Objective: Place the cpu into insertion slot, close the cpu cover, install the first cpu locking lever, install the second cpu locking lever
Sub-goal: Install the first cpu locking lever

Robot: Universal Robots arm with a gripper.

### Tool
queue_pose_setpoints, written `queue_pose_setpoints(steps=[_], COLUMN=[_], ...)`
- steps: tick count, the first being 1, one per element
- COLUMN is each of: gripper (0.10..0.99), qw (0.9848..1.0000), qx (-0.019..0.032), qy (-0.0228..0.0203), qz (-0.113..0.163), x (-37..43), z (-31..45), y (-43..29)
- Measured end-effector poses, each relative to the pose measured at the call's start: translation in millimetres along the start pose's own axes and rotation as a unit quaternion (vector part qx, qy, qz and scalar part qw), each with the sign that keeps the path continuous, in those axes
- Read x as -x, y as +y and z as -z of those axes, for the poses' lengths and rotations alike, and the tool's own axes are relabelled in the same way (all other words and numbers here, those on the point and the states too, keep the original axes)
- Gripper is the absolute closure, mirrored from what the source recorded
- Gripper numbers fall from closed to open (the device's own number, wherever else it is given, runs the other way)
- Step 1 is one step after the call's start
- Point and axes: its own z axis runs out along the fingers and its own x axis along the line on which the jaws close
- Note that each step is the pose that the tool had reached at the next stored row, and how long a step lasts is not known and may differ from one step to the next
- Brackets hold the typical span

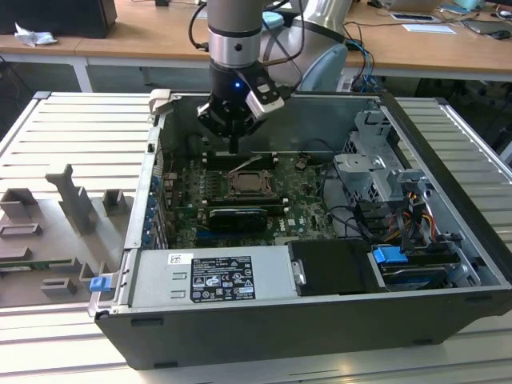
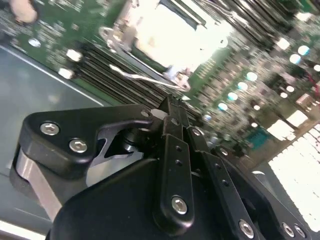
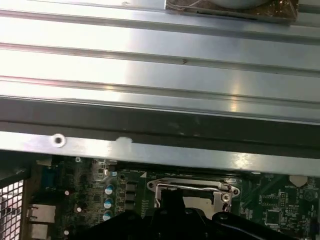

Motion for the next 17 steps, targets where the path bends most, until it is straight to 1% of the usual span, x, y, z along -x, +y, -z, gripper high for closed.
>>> queue_pose_setpoints(steps=[2,3,4,6,8,9,10,13,14,16,17], gripper=[0.980,0.980,0.980,0.980,0.980,0.980,0.980,0.980,0.980,0.980,0.980], qw=[1.0000,1.0000,1.0000,1.0000,0.9999,0.9998,0.9998,0.9997,0.9997,0.9995,0.9995], qx=[-0.0002,-0.0002,-0.0002,0.0066,0.0089,0.0119,0.0145,0.0179,0.0205,0.0276,0.0293], qy=[0.0000,0.0000,0.0000,-0.0005,-0.0010,-0.0011,-0.0013,-0.0015,-0.0016,-0.0021,-0.0022], qz=[0.000,0.000,0.000,-0.001,-0.012,-0.016,-0.016,-0.015,-0.015,-0.014,-0.014], x=[9.2,12.3,13.8,13.9,14.1,15.0,15.2,15.8,15.8,15.8,16.0], z=[-1.8,-2.3,-3.1,-4.3,-5.8,-6.4,-6.8,-7.7,-7.9,-8.3,-8.7], y=[0.5,0.4,0.3,0.3,0.3,0.1,0.1,-0.4,-0.8,-1.8,-2.2])
